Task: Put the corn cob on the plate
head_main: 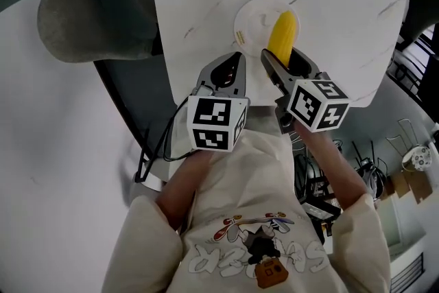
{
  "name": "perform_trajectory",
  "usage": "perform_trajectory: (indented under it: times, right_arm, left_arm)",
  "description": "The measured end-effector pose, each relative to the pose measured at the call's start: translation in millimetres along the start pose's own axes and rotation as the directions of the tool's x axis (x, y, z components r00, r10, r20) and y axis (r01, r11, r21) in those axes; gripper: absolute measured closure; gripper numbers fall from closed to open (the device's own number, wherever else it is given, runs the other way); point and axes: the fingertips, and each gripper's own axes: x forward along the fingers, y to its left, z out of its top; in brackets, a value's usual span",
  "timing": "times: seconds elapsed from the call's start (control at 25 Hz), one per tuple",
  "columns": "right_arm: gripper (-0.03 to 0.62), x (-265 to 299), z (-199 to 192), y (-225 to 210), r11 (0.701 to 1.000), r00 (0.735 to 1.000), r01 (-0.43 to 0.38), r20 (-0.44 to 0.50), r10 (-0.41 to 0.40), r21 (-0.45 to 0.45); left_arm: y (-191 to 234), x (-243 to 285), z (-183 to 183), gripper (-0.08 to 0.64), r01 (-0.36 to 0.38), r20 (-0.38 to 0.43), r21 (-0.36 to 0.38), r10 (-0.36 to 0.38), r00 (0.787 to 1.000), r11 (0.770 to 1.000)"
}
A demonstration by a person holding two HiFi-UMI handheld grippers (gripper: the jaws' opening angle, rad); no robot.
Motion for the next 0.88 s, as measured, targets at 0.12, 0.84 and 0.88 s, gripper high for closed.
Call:
perform_trajectory:
  times: [0.12,0.84,0.88]
  right_arm:
    - [0.351,6,1,-3,0.999,0.999,0.038,-0.015,-0.039,-0.028]
    - [0.351,28,3,-8,0.980,0.978,0.162,-0.111,-0.175,-0.116]
    - [0.351,28,3,-7,0.977,0.977,0.169,-0.109,-0.183,-0.130]
  left_arm:
    - [5,3,-3,0.555,-0.009,-0.001,-0.005,0.009,1.000,1.000]
    - [18,4,-11,0.555,-0.044,0.007,-0.057,0.044,0.999,0.997]
    - [18,2,-12,0.555,-0.044,0.008,-0.058,0.045,0.999,0.997]
